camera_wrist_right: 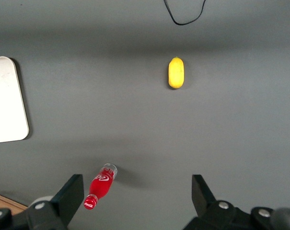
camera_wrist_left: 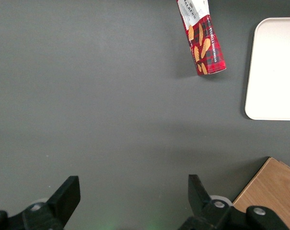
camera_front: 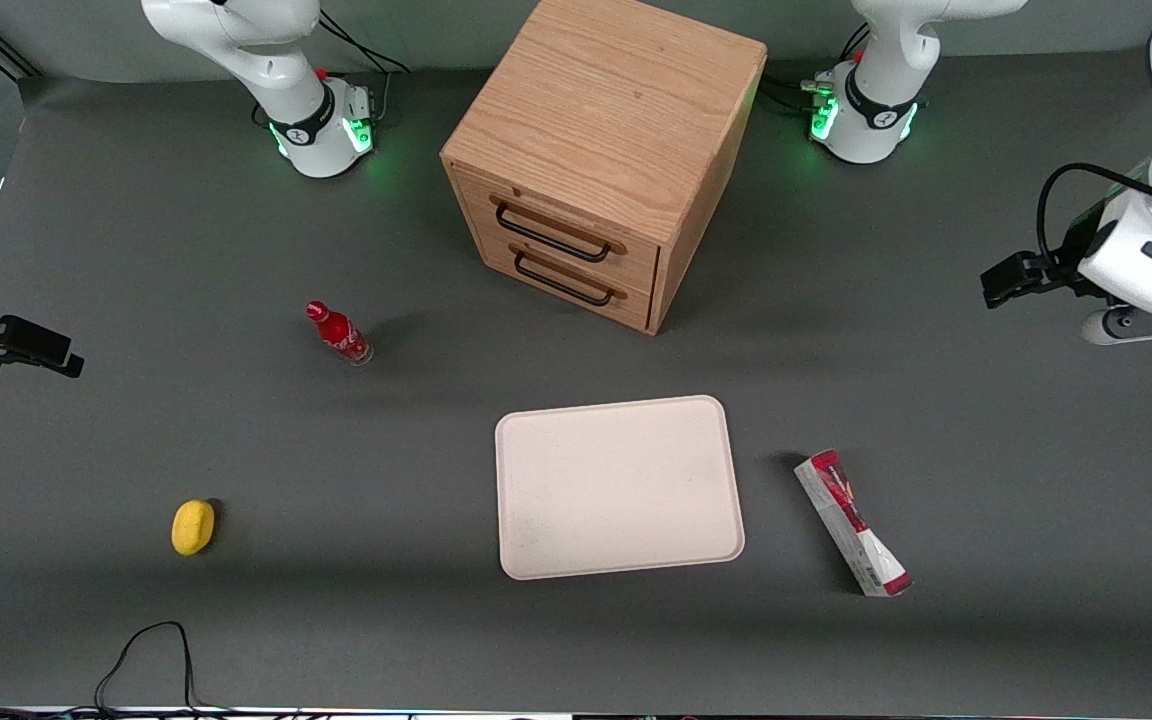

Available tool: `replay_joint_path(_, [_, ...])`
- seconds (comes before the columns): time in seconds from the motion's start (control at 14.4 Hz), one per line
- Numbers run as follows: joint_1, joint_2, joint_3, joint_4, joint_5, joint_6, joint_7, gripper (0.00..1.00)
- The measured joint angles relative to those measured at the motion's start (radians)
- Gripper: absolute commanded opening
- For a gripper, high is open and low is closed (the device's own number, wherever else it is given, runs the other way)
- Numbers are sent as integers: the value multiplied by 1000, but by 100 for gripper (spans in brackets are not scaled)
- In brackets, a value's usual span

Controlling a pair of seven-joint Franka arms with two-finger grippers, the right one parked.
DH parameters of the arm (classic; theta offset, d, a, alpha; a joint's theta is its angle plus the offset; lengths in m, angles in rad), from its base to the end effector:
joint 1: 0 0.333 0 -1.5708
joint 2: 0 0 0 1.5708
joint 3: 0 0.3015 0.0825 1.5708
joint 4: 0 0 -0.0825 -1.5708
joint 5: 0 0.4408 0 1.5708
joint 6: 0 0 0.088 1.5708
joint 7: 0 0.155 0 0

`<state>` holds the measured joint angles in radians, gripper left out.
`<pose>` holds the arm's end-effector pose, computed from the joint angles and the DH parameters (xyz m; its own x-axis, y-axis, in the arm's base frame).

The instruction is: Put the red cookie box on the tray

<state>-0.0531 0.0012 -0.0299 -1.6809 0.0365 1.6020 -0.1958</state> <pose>0.6038 -0.0446 0.5060 0.9912 0.1115 -0.0715 0.1080 -0.9928 -0.0511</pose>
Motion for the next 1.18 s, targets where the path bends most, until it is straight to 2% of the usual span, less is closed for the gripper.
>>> replay_joint_path(0.9, [-9, 2, 8, 22, 0, -63, 21, 100])
replay_joint_path(1.18, [-28, 25, 4, 83, -14, -72, 11, 100])
